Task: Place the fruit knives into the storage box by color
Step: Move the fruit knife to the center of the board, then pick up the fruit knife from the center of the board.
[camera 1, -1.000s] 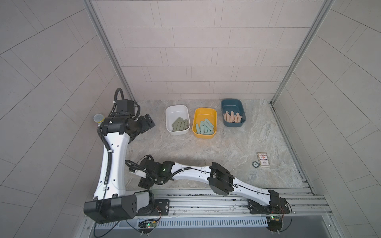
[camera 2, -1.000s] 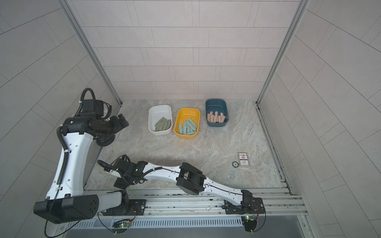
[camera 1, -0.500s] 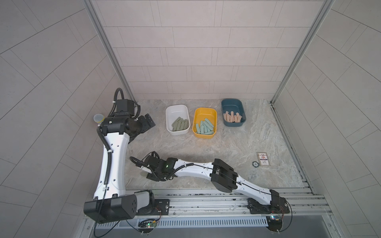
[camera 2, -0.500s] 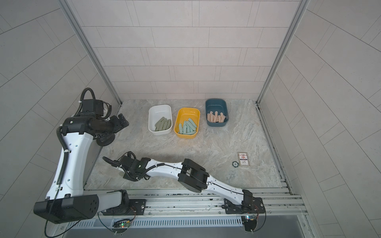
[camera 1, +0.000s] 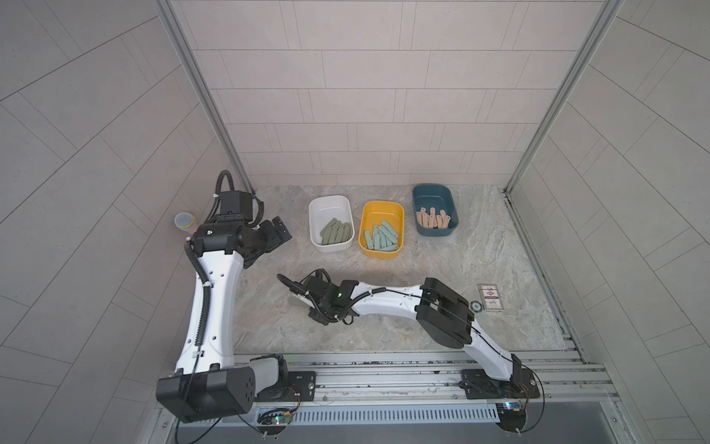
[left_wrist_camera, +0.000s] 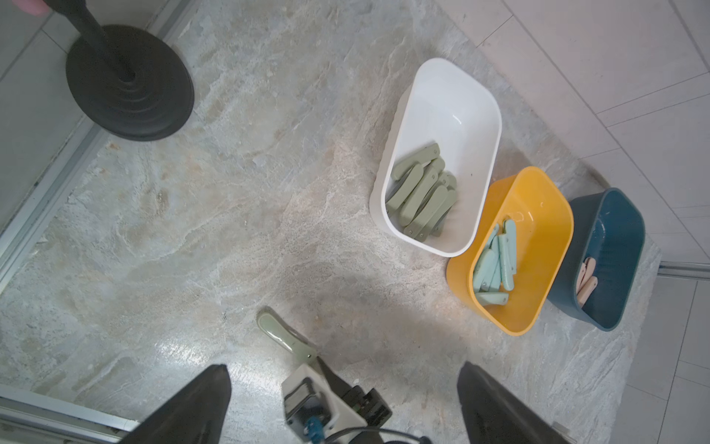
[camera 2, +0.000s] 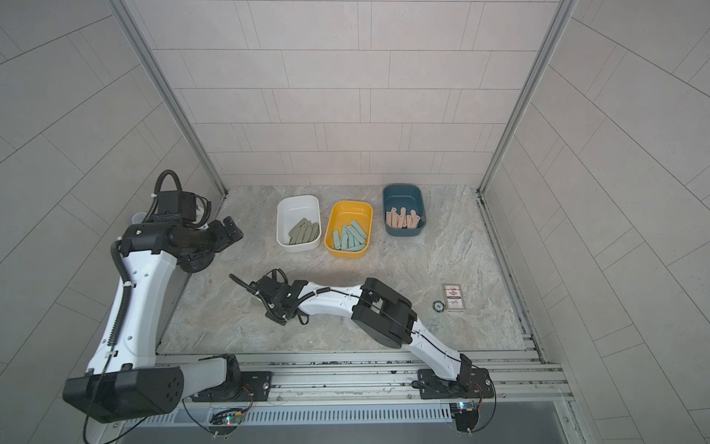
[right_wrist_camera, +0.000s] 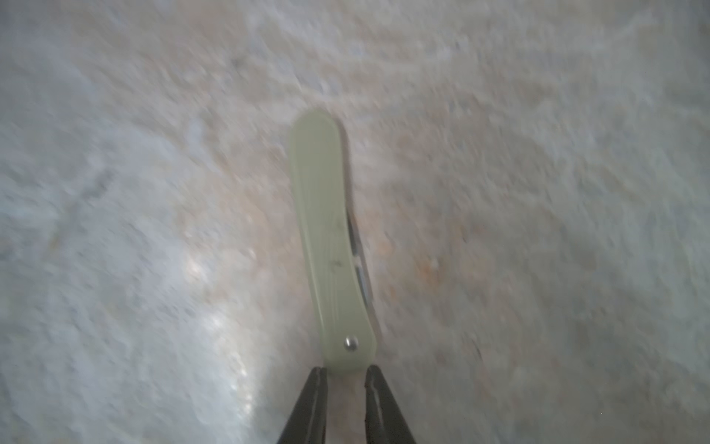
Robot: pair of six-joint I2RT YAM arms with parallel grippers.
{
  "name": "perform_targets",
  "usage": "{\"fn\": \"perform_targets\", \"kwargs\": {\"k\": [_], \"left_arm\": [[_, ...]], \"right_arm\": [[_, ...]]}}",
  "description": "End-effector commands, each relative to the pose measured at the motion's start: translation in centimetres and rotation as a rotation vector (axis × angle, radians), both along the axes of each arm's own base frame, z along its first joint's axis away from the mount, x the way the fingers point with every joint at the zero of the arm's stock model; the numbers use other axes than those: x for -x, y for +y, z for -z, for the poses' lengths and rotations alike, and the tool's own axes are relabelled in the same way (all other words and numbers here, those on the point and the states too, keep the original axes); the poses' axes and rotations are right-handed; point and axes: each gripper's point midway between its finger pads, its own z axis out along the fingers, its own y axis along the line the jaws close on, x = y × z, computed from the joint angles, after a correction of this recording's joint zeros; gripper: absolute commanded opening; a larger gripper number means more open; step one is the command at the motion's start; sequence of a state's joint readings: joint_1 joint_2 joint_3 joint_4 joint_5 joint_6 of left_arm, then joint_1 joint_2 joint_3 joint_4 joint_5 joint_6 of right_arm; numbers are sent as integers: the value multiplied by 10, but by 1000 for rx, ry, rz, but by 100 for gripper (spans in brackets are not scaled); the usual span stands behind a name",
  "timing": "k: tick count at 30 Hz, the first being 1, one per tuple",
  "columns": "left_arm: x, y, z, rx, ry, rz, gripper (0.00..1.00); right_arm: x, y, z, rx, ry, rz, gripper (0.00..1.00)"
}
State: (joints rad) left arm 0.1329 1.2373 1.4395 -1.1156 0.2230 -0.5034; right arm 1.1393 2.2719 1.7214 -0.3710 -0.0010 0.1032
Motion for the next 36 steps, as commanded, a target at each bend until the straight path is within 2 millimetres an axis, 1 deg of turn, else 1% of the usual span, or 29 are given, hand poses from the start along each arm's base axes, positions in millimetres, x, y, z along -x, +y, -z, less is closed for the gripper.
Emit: {"fn": "perform_targets", "kwargs": {"k": [1, 3, 5, 7, 8, 9, 11, 13, 15, 18, 19, 21, 23, 26, 28, 29, 32, 36], "left_arm": [[3, -2, 8, 13, -4, 0, 100], [6, -5, 19, 28, 10, 7, 100], [12, -9, 36, 52, 40, 14, 100], [21, -15, 59, 87, 93, 21, 100], [27, -19, 72, 109, 126, 29, 100], [33, -22, 87, 126, 161, 26, 100], [48, -24, 121, 142, 235, -11, 100], [63, -23, 154, 154, 294, -65, 100], [74, -20, 175, 128, 337, -109, 100], [75, -19, 184, 89, 372, -138, 100], [76, -17, 189, 87, 389, -151, 100], [77, -19, 200, 86, 418, -147, 99], [76, -20, 209, 93, 436, -173, 100], [70, -29, 221, 105, 441, -168, 99], [68, -38, 231, 115, 459, -160, 98], [67, -41, 234, 112, 469, -156, 98], [66, -46, 244, 97, 494, -147, 94], [60, -46, 254, 81, 519, -143, 82]], "right_arm": [[3, -42, 9, 64, 32, 92, 21], [5, -65, 10, 77, 43, 144, 21], [7, -92, 9, 90, 49, 204, 21], [11, -116, 10, 97, 64, 250, 20], [13, -124, 9, 87, 72, 263, 20], [16, -129, 7, 68, 85, 268, 21], [22, -128, 0, 30, 106, 263, 22], [24, -122, -10, -7, 119, 252, 25], [23, -114, -20, -35, 126, 232, 30], [23, -105, -34, -61, 124, 200, 40], [23, -104, -38, -69, 123, 192, 46], [23, -106, -45, -84, 125, 183, 52], [23, -110, -52, -107, 133, 181, 58], [20, -122, -62, -136, 134, 190, 67], [18, -131, -69, -153, 138, 199, 77], [17, -135, -71, -159, 138, 203, 80], [17, -140, -79, -185, 142, 204, 85], [17, -143, -85, -211, 145, 209, 86]]}}
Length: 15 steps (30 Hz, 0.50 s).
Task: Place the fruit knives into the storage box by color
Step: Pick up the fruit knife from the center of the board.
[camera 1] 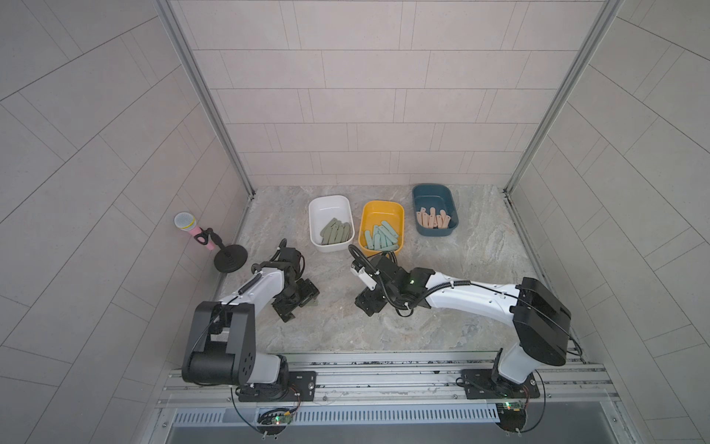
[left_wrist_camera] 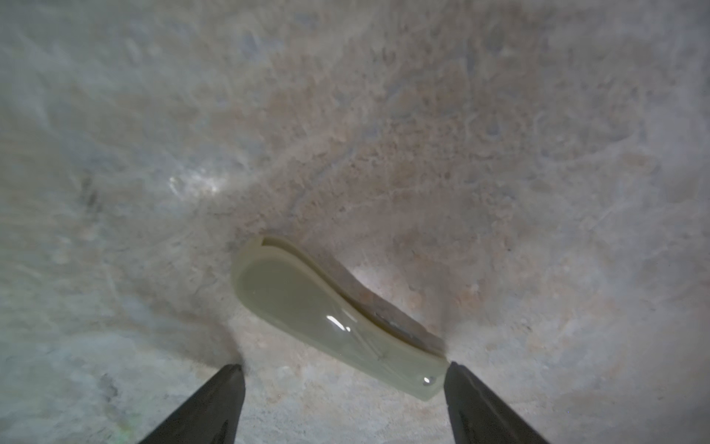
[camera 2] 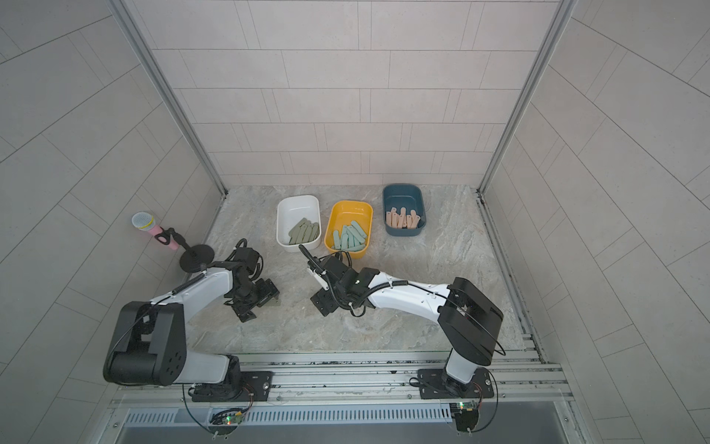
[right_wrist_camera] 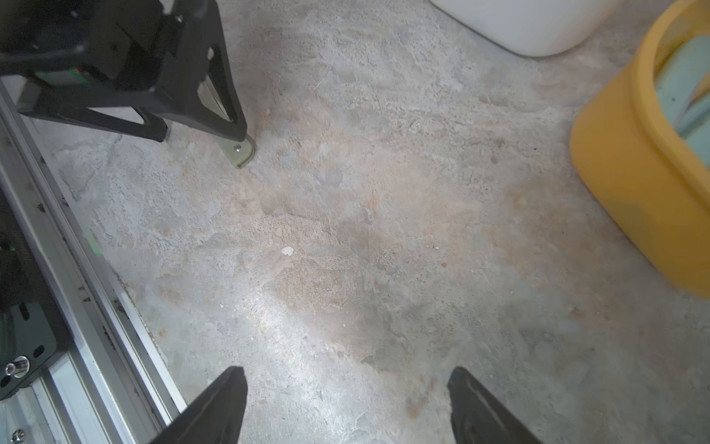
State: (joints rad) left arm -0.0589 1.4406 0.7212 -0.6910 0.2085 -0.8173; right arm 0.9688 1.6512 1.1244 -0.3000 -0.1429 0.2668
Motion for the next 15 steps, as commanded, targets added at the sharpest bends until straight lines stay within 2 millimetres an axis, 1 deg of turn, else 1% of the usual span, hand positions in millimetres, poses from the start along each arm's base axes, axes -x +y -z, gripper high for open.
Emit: {"fn": "perform_targets", "kwargs": {"k": [1, 2, 4, 6, 9, 12, 15], "left_arm": [[-10, 4, 6, -27, -4, -18, 77], [-13, 2, 7, -28, -4, -12, 73], [-17, 2, 8, -35, -1, -2, 68], [-20, 2, 10, -44, 2, 10, 60], [-22, 4, 13, -62, 14, 22, 52], [-21, 7, 16, -79, 29, 36, 49], [-21, 13, 13, -112, 39, 52, 49]], "right_arm": [[6, -2, -7, -25, 8, -12, 86], [5, -3, -9, -28, 6, -10, 86], [4, -5, -11, -29, 2, -5, 86], [3, -6, -13, -29, -1, -2, 86], [2, -8, -13, -24, -2, 3, 86], [1, -9, -13, -23, -1, 5, 86], [1, -8, -13, -25, 0, 3, 86]]}}
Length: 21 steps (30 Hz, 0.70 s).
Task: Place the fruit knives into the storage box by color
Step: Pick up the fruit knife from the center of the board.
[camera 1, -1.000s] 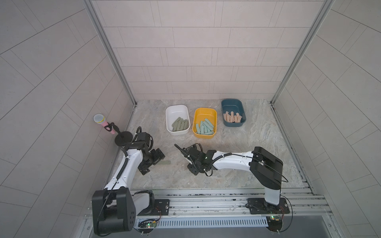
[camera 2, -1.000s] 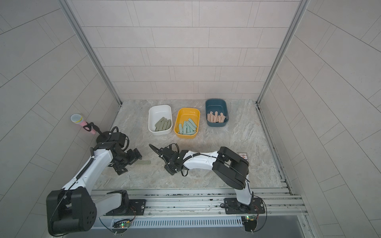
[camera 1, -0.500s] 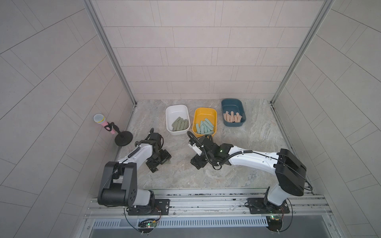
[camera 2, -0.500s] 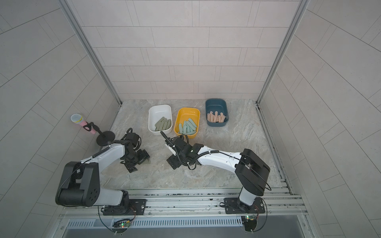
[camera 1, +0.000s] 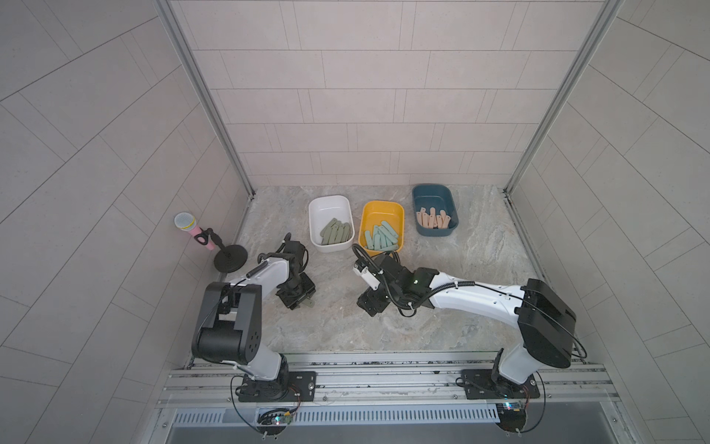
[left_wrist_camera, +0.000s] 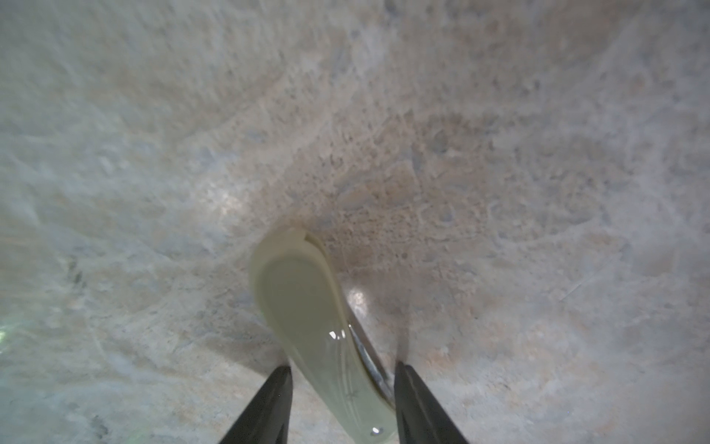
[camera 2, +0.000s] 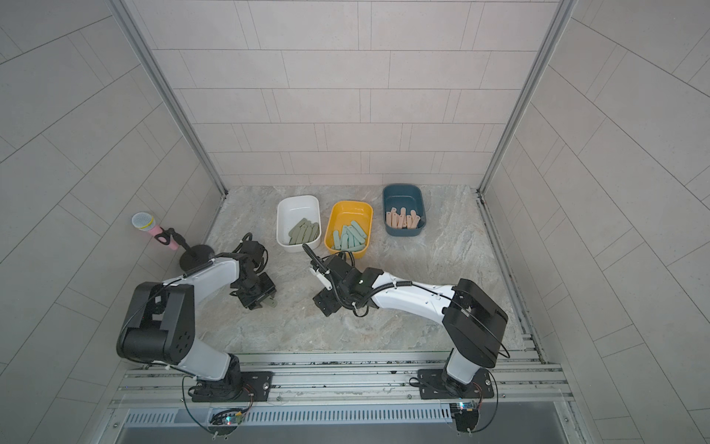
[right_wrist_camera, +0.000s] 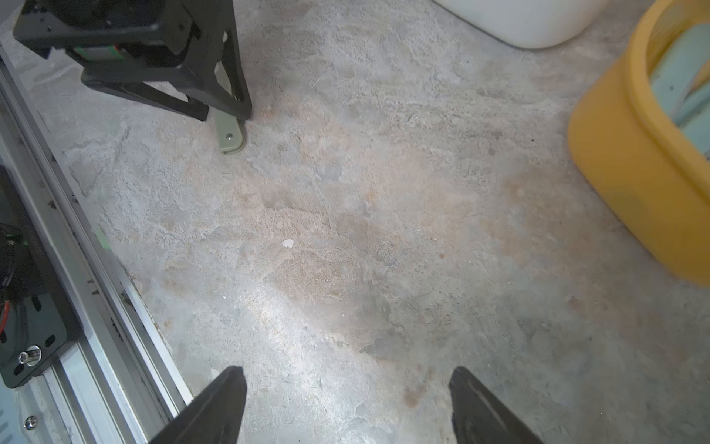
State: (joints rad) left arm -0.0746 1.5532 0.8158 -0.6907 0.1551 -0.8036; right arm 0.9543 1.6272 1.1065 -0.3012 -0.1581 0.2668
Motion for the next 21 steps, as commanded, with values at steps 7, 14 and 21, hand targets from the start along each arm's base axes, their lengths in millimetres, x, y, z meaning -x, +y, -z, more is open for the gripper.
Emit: {"fn": "perform_targets", "kwargs": {"k": [7, 14, 21], "left_arm": [[-4, 17, 14, -106, 41, 50, 56], [-10, 16, 18, -107, 60, 63, 33], [-9, 13, -16, -91, -5, 131, 14]], "right_arm": [[0, -4, -14, -23, -10, 1, 86], [-2, -15, -18, -26, -19, 23, 86], [-7, -27, -31, -29, -45, 60, 86]]}}
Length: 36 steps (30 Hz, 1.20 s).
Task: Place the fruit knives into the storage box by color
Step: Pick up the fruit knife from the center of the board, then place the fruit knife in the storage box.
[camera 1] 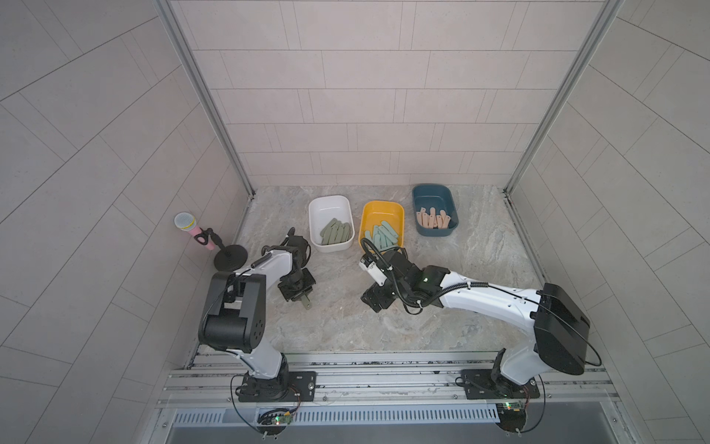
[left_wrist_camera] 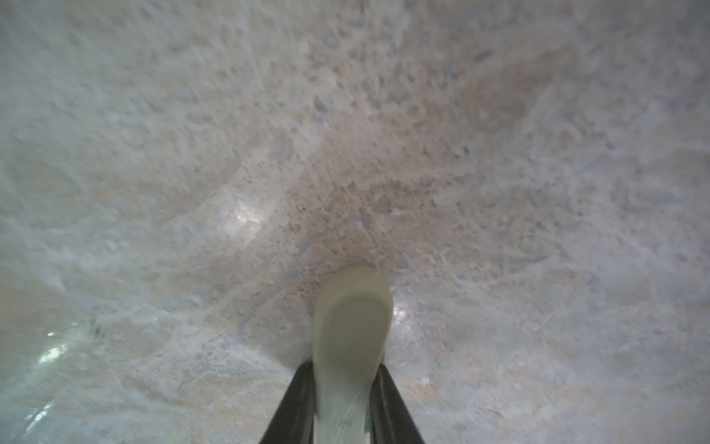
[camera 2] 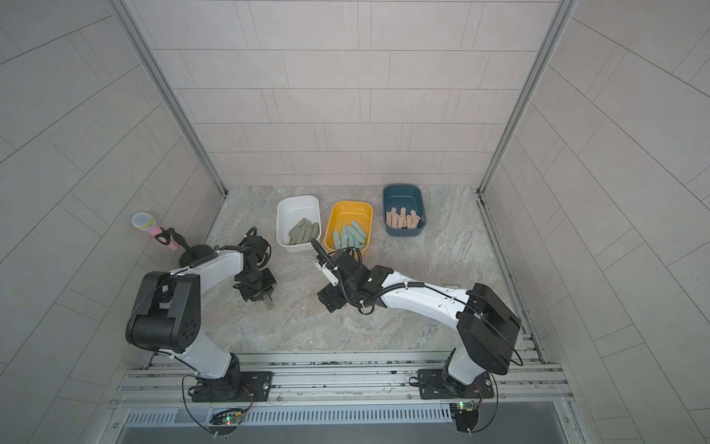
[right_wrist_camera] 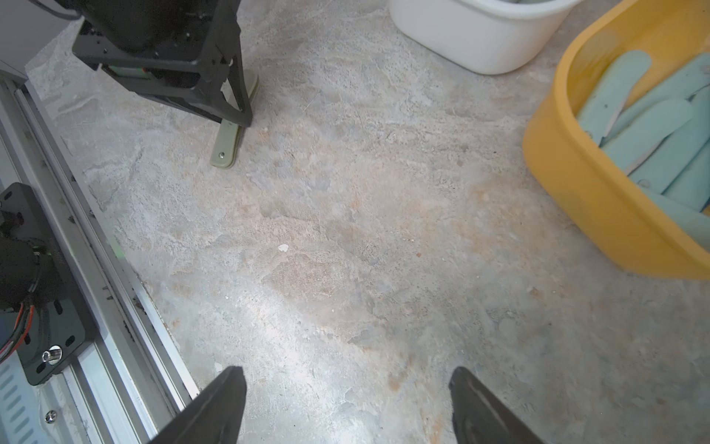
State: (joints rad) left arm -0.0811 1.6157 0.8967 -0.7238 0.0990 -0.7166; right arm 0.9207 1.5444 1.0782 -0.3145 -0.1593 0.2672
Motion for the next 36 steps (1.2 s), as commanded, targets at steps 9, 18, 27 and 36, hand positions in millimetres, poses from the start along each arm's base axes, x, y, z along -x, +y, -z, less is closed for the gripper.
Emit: {"fn": "perform_targets", "kwargs": {"k": [9, 18, 27, 36], "left_arm": [[-55, -26, -126, -38, -298, 255, 10], [-184, -92, -121, -12, -282, 473, 8], [-233, -117, -75, -4, -213, 588, 14], [-233, -119, -149, -68, -409, 603, 100]], "right_arm": [[-54, -54, -54, -56, -78, 281, 87], [-177, -163, -74, -102, -123, 737, 86], [-261, -289, -35, 57, -29, 940, 86], [-260, -311, -68, 19, -82, 941, 90]]}}
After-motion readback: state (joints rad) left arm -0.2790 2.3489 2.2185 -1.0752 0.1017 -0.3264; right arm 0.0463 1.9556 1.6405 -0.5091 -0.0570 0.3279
